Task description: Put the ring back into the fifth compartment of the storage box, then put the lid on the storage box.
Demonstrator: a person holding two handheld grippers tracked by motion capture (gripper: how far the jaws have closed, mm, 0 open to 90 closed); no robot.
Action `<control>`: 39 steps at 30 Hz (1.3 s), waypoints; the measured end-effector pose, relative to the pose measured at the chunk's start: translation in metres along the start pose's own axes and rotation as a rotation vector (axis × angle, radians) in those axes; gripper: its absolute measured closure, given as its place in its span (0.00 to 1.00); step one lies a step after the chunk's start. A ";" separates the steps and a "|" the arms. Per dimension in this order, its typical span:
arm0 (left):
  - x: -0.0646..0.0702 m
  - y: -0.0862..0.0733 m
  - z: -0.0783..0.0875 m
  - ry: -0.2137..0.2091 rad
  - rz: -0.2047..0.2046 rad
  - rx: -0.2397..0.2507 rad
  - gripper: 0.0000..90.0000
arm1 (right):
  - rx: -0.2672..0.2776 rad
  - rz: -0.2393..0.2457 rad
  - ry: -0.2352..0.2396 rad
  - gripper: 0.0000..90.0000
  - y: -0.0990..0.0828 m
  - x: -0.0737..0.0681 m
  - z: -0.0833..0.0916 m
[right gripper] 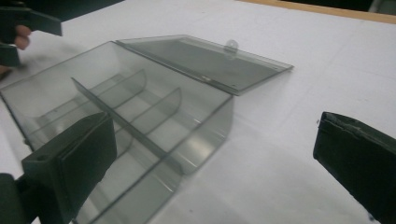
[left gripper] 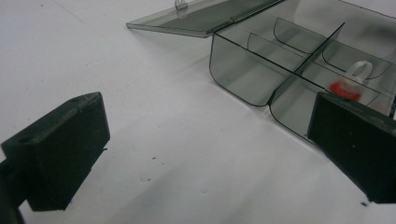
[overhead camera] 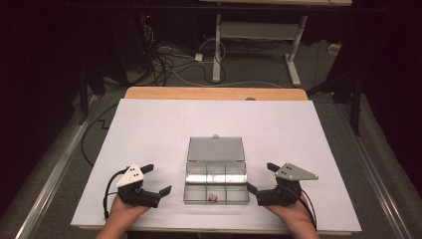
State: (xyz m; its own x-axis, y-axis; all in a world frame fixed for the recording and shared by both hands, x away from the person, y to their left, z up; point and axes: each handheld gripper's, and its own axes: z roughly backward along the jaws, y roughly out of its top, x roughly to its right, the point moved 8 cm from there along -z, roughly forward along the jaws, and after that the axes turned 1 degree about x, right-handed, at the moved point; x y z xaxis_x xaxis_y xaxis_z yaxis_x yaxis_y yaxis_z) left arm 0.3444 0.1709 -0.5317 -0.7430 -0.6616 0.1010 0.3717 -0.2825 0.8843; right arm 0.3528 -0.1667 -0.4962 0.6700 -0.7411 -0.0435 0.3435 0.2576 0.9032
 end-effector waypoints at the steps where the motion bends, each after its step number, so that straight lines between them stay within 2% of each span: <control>1: 0.000 0.000 0.000 0.000 0.004 -0.001 0.00 | 0.001 -0.005 -0.007 0.01 -0.001 0.002 0.001; 11: -0.003 0.001 -0.003 0.010 0.027 -0.030 0.00 | -0.009 -0.018 -0.060 0.01 -0.009 0.020 0.003; 15: -0.009 0.006 -0.004 0.020 0.054 0.004 0.00 | 0.002 -0.018 -0.082 0.01 -0.009 0.026 0.004; 18: -0.010 0.011 -0.007 0.008 0.073 -0.001 0.00 | 0.005 -0.019 -0.096 0.01 -0.009 0.028 0.004; 21: -0.010 0.015 -0.013 0.002 0.075 0.013 0.00 | -0.001 -0.019 -0.094 0.01 -0.010 0.028 0.005; 24: -0.011 0.018 -0.021 0.015 0.056 -0.008 0.00 | 0.002 -0.022 -0.083 0.01 -0.009 0.028 0.004; 28: -0.009 0.024 -0.029 -0.003 0.060 -0.018 0.00 | 0.005 -0.020 -0.086 0.01 -0.007 0.030 0.002; 30: -0.009 0.026 -0.029 0.006 0.046 -0.006 0.00 | 0.003 -0.020 -0.087 0.01 -0.007 0.031 0.001; 34: -0.010 0.035 -0.029 -0.006 0.069 0.032 0.01 | 0.004 -0.022 -0.084 0.01 -0.006 0.032 -0.001; 37: -0.012 0.038 -0.034 -0.008 0.077 0.033 0.00 | 0.002 -0.021 -0.083 0.01 -0.005 0.032 -0.005; 39: -0.012 0.039 -0.039 -0.010 0.065 0.016 0.00 | 0.003 -0.022 -0.074 0.01 -0.004 0.031 -0.008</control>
State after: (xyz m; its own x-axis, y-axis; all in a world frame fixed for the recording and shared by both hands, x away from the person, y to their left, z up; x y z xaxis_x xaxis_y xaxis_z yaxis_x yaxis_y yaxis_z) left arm 0.3897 0.1409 -0.5163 -0.7234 -0.6709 0.1632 0.4108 -0.2282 0.8827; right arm 0.3774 -0.1861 -0.5040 0.6115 -0.7906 -0.0320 0.3559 0.2387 0.9035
